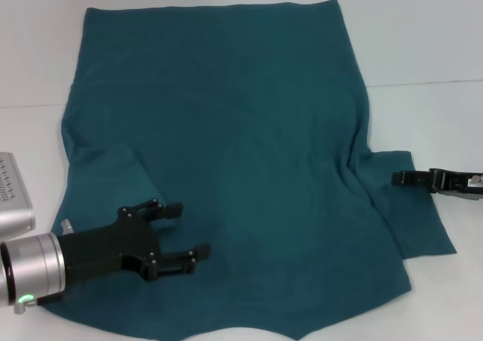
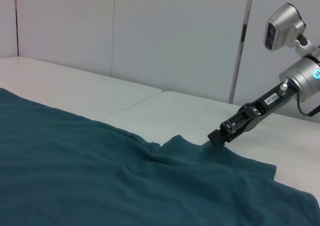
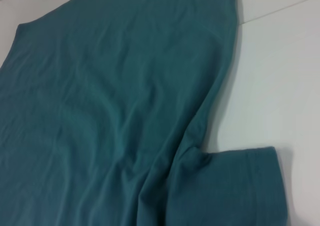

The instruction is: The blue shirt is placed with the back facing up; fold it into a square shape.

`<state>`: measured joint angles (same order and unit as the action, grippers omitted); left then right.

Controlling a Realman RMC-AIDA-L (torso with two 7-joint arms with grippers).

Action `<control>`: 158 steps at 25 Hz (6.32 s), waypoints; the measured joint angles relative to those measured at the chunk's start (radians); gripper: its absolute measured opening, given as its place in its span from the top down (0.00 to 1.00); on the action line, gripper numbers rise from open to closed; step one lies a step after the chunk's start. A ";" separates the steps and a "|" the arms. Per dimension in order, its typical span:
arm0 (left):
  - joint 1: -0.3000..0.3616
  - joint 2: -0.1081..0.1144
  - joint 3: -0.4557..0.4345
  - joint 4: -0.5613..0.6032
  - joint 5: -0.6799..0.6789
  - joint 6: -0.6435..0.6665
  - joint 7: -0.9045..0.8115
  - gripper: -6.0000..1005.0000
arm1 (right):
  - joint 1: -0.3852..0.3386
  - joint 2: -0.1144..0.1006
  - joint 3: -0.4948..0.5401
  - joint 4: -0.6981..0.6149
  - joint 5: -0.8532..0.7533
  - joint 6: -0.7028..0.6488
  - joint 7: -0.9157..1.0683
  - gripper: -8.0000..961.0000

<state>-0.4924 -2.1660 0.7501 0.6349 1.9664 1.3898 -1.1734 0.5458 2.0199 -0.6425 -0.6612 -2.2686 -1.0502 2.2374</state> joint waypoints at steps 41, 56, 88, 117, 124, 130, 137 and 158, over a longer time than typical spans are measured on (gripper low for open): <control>0.016 -0.003 -0.010 -0.002 -0.008 0.004 -0.028 0.11 | -0.019 0.011 0.100 0.003 0.021 0.087 -0.132 0.99; 0.011 -0.003 -0.011 -0.003 -0.009 0.000 -0.042 0.11 | -0.005 -0.003 0.107 -0.026 0.074 0.089 -0.167 0.98; 0.008 -0.001 -0.011 -0.003 -0.009 -0.012 -0.054 0.11 | 0.132 -0.001 0.007 -0.035 0.074 0.037 -0.155 0.98; 0.009 -0.002 -0.011 -0.017 -0.002 -0.025 -0.055 0.11 | 0.191 0.050 -0.157 0.032 0.072 0.065 -0.109 0.64; 0.009 -0.002 -0.011 -0.017 -0.001 -0.028 -0.055 0.11 | 0.144 -0.010 -0.154 0.032 0.034 0.069 0.022 0.43; 0.009 -0.002 -0.008 -0.017 -0.001 -0.028 -0.055 0.11 | 0.098 -0.036 -0.150 0.036 0.011 0.059 0.082 0.35; 0.008 -0.003 -0.005 -0.018 -0.002 -0.026 -0.055 0.11 | 0.073 -0.033 -0.149 0.047 0.011 0.071 0.084 0.34; 0.004 0.000 -0.006 -0.014 -0.002 -0.026 -0.055 0.11 | 0.100 0.003 -0.151 0.092 0.016 0.139 0.059 0.66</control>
<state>-0.4888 -2.1659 0.7439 0.6210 1.9648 1.3636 -1.2286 0.6457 2.0232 -0.7940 -0.5688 -2.2529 -0.9111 2.2967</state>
